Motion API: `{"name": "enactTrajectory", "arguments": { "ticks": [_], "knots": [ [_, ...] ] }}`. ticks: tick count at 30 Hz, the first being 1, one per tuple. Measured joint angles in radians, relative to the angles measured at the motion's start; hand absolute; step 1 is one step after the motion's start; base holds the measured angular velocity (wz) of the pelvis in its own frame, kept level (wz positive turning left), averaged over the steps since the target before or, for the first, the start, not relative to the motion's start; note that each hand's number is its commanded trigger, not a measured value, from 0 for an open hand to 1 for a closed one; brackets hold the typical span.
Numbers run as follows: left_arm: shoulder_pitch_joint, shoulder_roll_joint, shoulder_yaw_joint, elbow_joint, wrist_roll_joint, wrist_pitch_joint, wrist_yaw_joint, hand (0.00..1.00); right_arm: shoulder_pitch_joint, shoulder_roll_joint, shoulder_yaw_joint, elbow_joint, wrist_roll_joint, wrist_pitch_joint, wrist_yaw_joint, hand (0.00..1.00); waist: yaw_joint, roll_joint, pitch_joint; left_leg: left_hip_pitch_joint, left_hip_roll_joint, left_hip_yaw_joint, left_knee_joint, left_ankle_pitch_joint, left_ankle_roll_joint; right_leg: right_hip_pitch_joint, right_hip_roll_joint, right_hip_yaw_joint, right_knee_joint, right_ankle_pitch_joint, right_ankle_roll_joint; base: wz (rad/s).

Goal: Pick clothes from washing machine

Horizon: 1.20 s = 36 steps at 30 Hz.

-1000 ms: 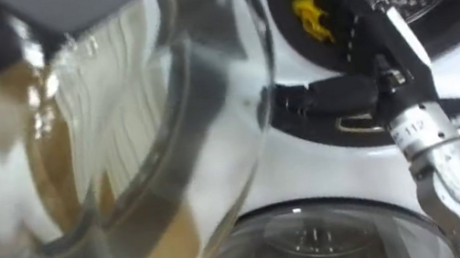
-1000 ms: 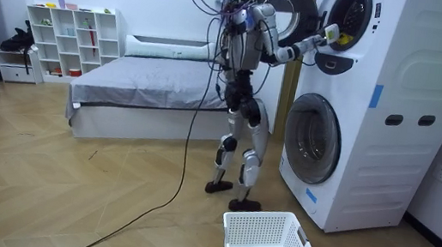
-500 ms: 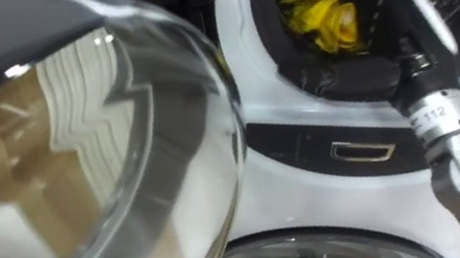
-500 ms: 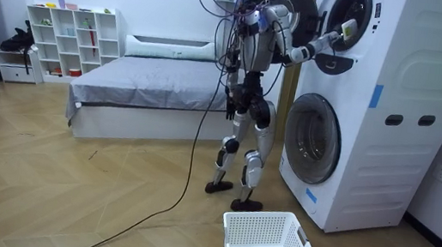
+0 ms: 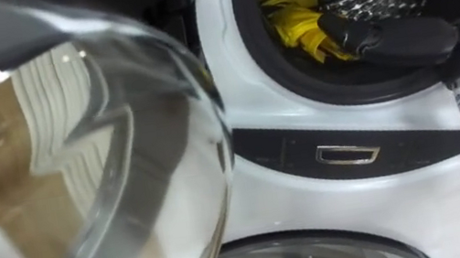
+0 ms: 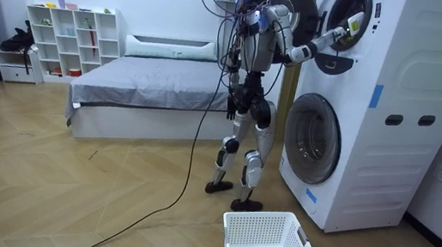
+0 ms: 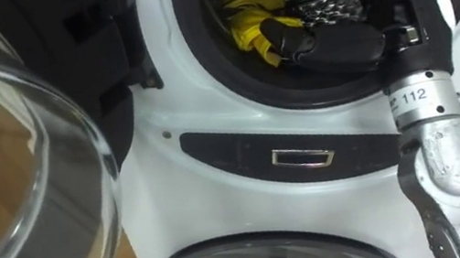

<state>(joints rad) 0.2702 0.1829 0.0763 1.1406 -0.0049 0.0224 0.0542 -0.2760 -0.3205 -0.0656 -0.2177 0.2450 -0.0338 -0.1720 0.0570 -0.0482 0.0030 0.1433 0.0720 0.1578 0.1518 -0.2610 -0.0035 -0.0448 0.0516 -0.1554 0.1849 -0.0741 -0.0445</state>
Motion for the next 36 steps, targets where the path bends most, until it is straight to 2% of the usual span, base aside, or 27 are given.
{"name": "enactTrajectory", "arguments": {
  "ticks": [3, 10, 13, 19, 22, 23, 25, 27, 33, 36],
  "knots": [
    [0.004, -0.002, 0.002, -0.001, 0.019, 0.021, -0.003, 0.00, 0.000, -0.014, -0.001, 0.000, 0.001, 0.000, -0.001, 0.00, 0.000, -0.001, -0.0015, 0.001, 0.004, -0.002, 0.002, 0.000, -0.001, 0.001, 0.002, -0.006, -0.002, 0.000, 0.000, 0.02],
    [0.004, -0.002, 0.001, -0.004, 0.018, 0.026, -0.008, 0.00, -0.001, -0.032, -0.002, 0.041, -0.004, -0.002, 0.034, 0.00, 0.001, 0.003, -0.0018, 0.009, 0.005, -0.006, 0.006, 0.000, -0.001, 0.012, 0.000, -0.013, -0.001, -0.001, -0.001, 0.02],
    [0.001, 0.004, -0.001, -0.006, 0.018, 0.033, -0.008, 0.00, -0.016, -0.043, 0.004, 0.086, -0.024, 0.000, 0.068, 0.00, 0.002, -0.006, -0.0027, 0.008, 0.003, -0.006, 0.005, -0.001, -0.003, 0.012, 0.000, -0.012, 0.001, -0.001, -0.002, 0.00],
    [-0.017, 0.021, -0.001, -0.019, 0.018, 0.050, -0.019, 0.00, -0.055, -0.044, 0.025, 0.161, -0.086, 0.009, 0.112, 0.00, 0.008, -0.022, 0.0021, 0.008, 0.004, -0.018, 0.012, -0.002, -0.005, 0.022, -0.001, -0.024, -0.001, -0.004, -0.008, 0.04],
    [-0.036, 0.026, -0.001, -0.023, 0.022, 0.053, -0.029, 0.00, -0.083, -0.044, 0.045, 0.214, -0.176, 0.019, 0.134, 0.00, 0.029, -0.033, 0.0009, 0.007, 0.004, -0.018, 0.012, -0.001, -0.006, 0.019, 0.000, -0.025, 0.000, -0.004, -0.009, 0.00],
    [-0.045, 0.026, 0.000, -0.023, 0.024, 0.053, -0.029, 0.00, -0.093, -0.044, 0.047, 0.231, -0.201, 0.027, 0.148, 0.00, 0.037, -0.036, 0.0028, 0.007, 0.004, -0.018, 0.013, -0.001, -0.007, 0.018, 0.001, -0.025, -0.001, -0.004, -0.009, 0.00],
    [-0.046, 0.027, 0.000, -0.023, 0.029, 0.056, -0.029, 0.00, -0.107, -0.045, 0.044, 0.244, -0.215, 0.037, 0.160, 0.00, 0.045, -0.038, 0.0028, 0.008, 0.005, -0.018, 0.014, -0.001, -0.007, 0.018, 0.001, -0.025, -0.001, -0.004, -0.009, 0.00],
    [-0.042, 0.031, -0.001, -0.023, 0.030, 0.066, -0.036, 0.00, -0.135, -0.062, 0.045, 0.271, -0.214, 0.037, 0.172, 0.00, 0.044, -0.044, 0.0048, 0.007, 0.005, -0.023, 0.014, -0.001, -0.007, 0.018, 0.001, -0.025, -0.001, -0.004, -0.009, 0.00],
    [-0.041, 0.035, 0.002, -0.037, 0.039, 0.089, -0.038, 0.00, -0.193, -0.083, 0.047, 0.359, -0.203, 0.075, 0.221, 0.00, 0.059, -0.059, -0.0021, 0.008, 0.004, -0.025, 0.013, -0.001, -0.008, 0.020, 0.000, -0.026, 0.000, -0.006, -0.012, 0.00],
    [-0.038, 0.034, 0.018, -0.043, 0.039, 0.096, -0.038, 0.00, -0.203, -0.098, 0.047, 0.372, -0.207, 0.080, 0.241, 0.00, 0.061, -0.061, -0.0017, 0.009, 0.005, -0.031, 0.015, -0.001, -0.009, 0.025, -0.007, -0.034, 0.000, -0.009, -0.016, 0.06]
  ]
}}
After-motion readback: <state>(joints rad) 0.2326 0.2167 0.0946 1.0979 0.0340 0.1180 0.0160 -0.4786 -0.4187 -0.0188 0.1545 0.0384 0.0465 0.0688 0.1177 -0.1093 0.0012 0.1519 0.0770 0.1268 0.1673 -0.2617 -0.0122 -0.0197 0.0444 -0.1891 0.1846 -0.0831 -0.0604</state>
